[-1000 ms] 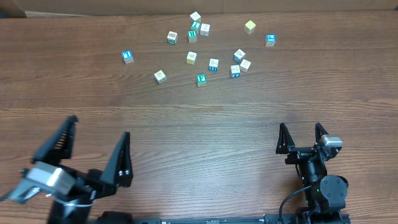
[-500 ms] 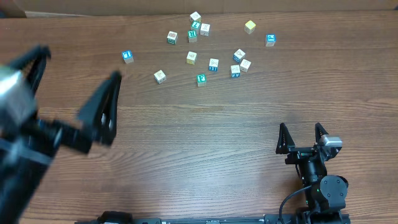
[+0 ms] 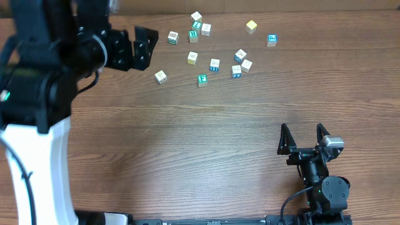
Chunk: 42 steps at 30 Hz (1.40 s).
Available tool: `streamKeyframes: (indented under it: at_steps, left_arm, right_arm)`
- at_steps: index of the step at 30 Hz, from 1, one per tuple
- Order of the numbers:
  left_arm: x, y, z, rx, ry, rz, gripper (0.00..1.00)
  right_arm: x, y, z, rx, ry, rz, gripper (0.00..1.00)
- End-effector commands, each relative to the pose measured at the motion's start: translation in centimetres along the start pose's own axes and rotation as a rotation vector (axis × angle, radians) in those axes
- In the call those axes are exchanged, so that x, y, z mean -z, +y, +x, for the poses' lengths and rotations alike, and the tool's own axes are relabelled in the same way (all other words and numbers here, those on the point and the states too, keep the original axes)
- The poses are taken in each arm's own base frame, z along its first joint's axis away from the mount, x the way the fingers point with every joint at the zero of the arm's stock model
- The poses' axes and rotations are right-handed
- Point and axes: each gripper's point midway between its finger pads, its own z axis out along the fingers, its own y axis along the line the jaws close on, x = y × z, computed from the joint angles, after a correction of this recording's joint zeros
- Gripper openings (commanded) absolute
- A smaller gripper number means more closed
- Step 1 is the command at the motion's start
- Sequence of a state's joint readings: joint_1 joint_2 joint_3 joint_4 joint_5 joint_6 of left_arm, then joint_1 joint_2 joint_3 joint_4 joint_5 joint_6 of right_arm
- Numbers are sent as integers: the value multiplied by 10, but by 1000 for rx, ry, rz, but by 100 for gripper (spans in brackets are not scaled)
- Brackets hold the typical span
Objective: Form a circle
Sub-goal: 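Raise the left arm and move the left gripper toward the blocks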
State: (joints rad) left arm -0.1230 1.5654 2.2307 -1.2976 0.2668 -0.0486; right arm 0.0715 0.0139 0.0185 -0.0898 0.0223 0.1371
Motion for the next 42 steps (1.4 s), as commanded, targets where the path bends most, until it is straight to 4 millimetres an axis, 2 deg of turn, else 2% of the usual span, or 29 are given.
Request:
streamKeyframes:
  at_steps: [1,7,8,14,15,16,24,26,27,28,29,32,37,42]
  left_arm:
    - [-11,0,3,-11,32,15,100]
    - [-30,5,14,8,99,13,100]
    - [-32,6,16,11,111,12,93]
    - [-33,7,23,19,141,11,17]
    - [-33,7,24,20,144,11,8]
    - [-33,6,25,22,149,15,4]
    - [-31,2,34,34,185,35,4]
    - [-31,2,34,34,185,35,7]
    - [-31,2,34,34,185,35,10]
    - [-31,2,34,34,185,35,21]
    - [-31,2,34,34,185,35,25]
    - [-31,3,34,34,186,35,26]
    - [-31,3,34,34,186,35,37]
    - [-32,3,34,35,188,34,43]
  right_arm:
    - [0,0,1,14,-7,-5,100]
    - [0,0,1,14,-7,-5,100]
    - [0,0,1,14,-7,-5,100]
    - [0,0,1,14,-7,-5,100]
    - [0,0,1,14,-7,-5,100]
    - [0,0,1,14,-7,-5,100]
    - [0,0,1,14,-7,-5,100]
    - [0,0,1,14,-7,-5,100]
    - [0,0,1,14,-7,-5,100]
    - [0,0,1,14,-7,-5,100]
    - [0,0,1,14,-7,-5,100]
    - [0,0,1,14,-7,-5,100]
    - [0,0,1,14,-7,-5,100]
    - [0,0,1,14,-7,-5,100]
